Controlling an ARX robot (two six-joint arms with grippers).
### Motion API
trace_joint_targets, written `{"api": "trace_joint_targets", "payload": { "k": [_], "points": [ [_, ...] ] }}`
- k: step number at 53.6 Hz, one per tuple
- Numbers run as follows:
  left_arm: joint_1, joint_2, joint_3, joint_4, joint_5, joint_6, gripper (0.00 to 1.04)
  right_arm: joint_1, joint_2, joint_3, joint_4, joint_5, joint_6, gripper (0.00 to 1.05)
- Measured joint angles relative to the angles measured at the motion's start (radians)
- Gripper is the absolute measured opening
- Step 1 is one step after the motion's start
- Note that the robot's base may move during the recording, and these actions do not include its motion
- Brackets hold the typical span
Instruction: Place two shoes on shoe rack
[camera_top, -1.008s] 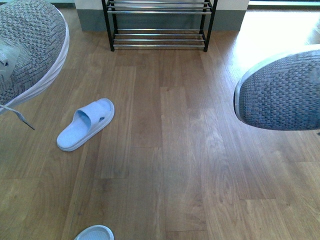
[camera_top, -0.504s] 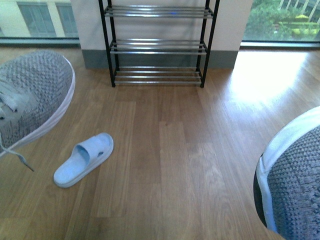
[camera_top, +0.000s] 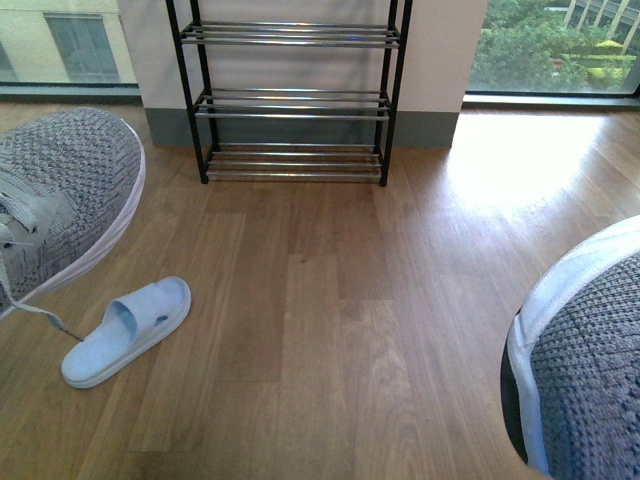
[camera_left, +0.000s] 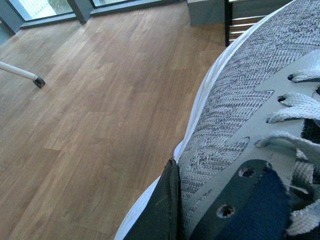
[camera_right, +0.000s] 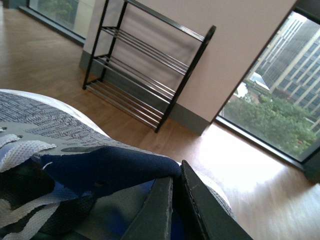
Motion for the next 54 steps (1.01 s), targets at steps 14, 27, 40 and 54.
{"api": "trace_joint_targets", "payload": {
  "k": [14,27,40,54],
  "points": [
    [0.0,0.0,0.0,0.0,-0.006,0.0,0.02,-0.002,-0.001,-0.001,0.0,0.007,0.0,0.01],
    [-0.005,-0.001,0.0,0.0,0.012,0.0,0.02,-0.002,0.0,-0.002,0.0,0.008,0.004,0.01],
    [-0.004,0.0,0.0,0.0,0.003,0.0,0.02,-0.002,0.0,-0.002,0.0,0.012,0.004,0.01],
    [-0.003,0.0,0.0,0.0,0.002,0.0,0.02,-0.002,0.0,-0.002,0.0,0.006,0.006,0.01]
  ]
}}
